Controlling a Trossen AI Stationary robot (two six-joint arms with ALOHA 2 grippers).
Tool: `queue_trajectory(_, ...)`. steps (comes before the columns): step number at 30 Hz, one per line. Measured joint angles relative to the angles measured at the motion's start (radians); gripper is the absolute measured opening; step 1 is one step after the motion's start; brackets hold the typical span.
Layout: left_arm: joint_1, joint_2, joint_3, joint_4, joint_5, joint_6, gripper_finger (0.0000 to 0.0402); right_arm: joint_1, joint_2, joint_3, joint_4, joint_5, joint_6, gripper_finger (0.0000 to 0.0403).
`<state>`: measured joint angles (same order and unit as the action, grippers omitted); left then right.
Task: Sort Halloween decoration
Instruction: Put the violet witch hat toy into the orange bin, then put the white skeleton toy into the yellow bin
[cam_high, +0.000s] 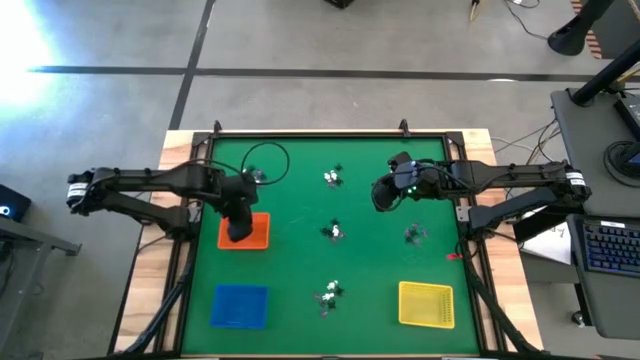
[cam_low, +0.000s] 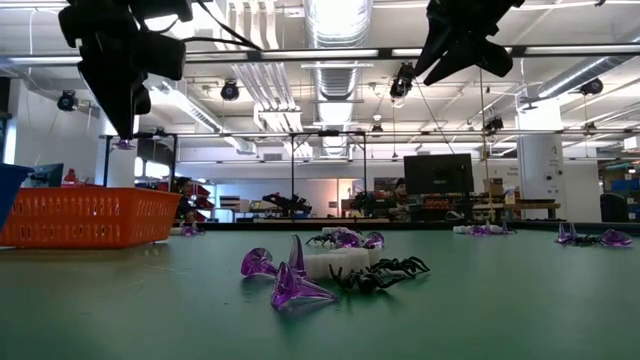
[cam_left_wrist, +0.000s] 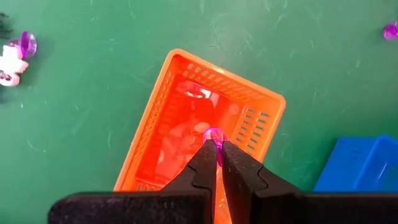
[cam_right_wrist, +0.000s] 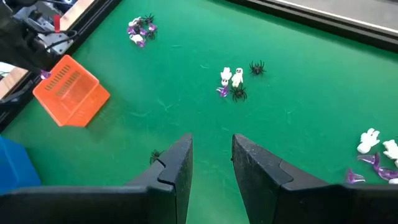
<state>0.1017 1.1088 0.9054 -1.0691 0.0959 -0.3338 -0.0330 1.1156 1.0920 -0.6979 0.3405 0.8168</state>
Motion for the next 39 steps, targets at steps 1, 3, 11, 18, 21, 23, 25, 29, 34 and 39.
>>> queue_trajectory(1, 0.000, 0.002, 0.000, 0.000, 0.000, 0.015, 0.0005, 0.000, 0.000, 0.000, 0.000, 0.000, 0.001, 0.0105)
queue_trajectory(3, 0.001, 0.004, 0.000, 0.001, -0.002, 0.036, 0.0012, 0.000, 0.000, 0.000, 0.000, 0.000, 0.000, 0.0105)
queue_trajectory(11, 0.001, 0.023, -0.013, 0.007, -0.009, 0.070, 0.0003, 0.000, 0.000, 0.000, 0.000, 0.000, 0.018, 0.0105)
queue_trajectory(18, 0.001, 0.033, -0.109, 0.056, -0.008, 0.081, 0.0001, 0.000, 0.000, 0.000, 0.000, 0.000, 0.022, 0.0105)
queue_trajectory(21, 0.001, 0.025, -0.137, 0.056, -0.007, 0.067, 0.0004, 0.000, 0.000, 0.000, 0.000, 0.000, 0.018, 0.0105)
queue_trajectory(23, 0.001, 0.022, -0.138, 0.059, -0.006, 0.062, 0.0006, 0.000, 0.000, 0.000, 0.000, 0.000, 0.002, 0.0105)
queue_trajectory(25, 0.001, 0.018, -0.135, 0.062, -0.001, 0.062, 0.0009, 0.000, 0.000, 0.000, 0.000, 0.000, -0.004, 0.0105)
queue_trajectory(29, 0.001, 0.008, -0.101, 0.075, 0.000, 0.061, 0.0026, 0.001, 0.000, 0.000, 0.000, 0.000, -0.004, 0.0105)
queue_trajectory(34, 0.000, -0.005, -0.035, 0.097, -0.002, 0.062, 0.0058, 0.016, 0.027, 0.000, -0.032, -0.007, -0.019, 0.0105)
queue_trajectory(39, 0.000, -0.011, 0.012, 0.104, -0.005, 0.088, 0.0082, 0.042, 0.100, 0.000, -0.050, -0.008, -0.008, 0.0105)
